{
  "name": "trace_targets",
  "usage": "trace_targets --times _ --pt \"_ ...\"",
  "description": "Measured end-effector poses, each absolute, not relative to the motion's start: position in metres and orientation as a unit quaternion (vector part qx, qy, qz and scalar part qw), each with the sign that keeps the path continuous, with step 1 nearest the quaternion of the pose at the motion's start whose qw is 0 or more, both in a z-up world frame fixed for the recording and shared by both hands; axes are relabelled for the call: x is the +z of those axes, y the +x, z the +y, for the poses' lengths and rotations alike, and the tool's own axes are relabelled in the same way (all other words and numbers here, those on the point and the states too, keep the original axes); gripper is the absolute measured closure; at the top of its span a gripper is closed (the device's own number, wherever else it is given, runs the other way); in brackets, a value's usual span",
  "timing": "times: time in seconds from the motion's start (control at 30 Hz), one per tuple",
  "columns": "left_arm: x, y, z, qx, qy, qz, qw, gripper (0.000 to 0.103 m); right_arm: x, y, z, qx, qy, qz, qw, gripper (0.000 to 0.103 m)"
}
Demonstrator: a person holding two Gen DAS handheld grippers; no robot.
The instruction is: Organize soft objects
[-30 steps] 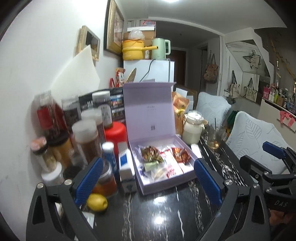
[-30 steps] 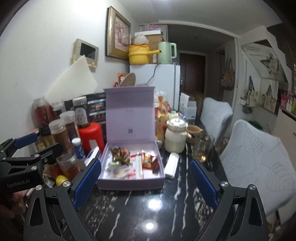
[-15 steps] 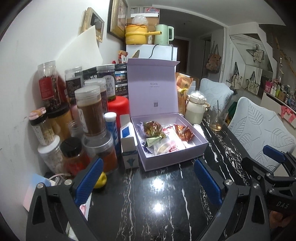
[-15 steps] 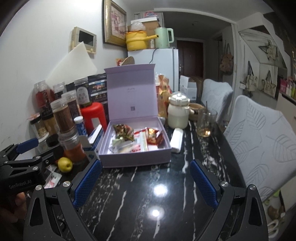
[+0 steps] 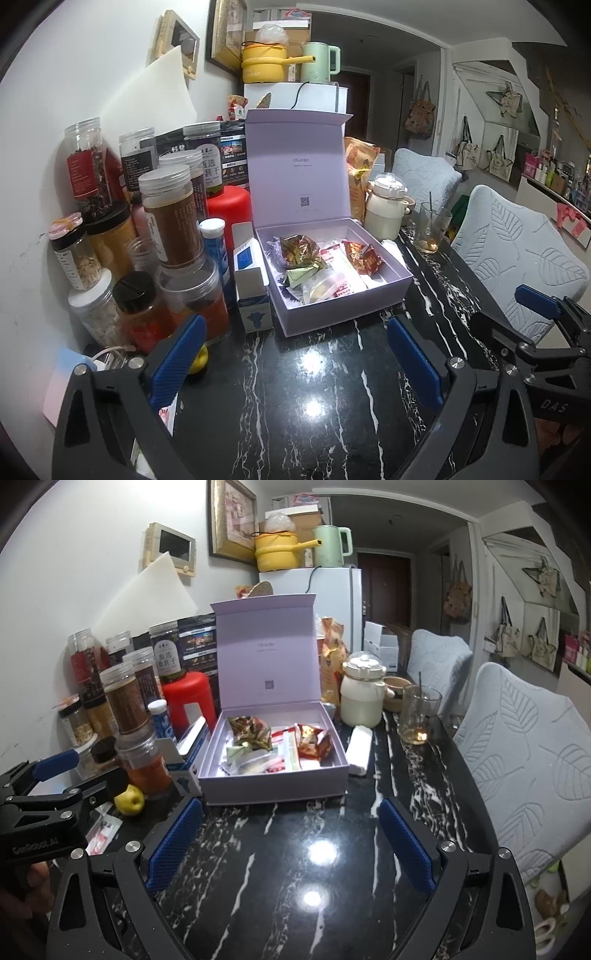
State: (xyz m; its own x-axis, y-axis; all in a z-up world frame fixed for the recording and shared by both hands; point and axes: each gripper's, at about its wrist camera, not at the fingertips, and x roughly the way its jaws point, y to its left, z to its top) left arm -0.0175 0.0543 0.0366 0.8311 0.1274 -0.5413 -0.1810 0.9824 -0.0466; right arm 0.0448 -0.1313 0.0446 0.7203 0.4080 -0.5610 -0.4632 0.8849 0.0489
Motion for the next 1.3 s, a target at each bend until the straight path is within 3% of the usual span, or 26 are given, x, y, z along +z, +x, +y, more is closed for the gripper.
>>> trace_targets --times 1.3 --pt "0.032 -0.003 0.042 0.048 -0.048 0.301 0.951 0.003 0.041 0.058 -0.143 0.217 -0.043 0.299 0.928 0.005"
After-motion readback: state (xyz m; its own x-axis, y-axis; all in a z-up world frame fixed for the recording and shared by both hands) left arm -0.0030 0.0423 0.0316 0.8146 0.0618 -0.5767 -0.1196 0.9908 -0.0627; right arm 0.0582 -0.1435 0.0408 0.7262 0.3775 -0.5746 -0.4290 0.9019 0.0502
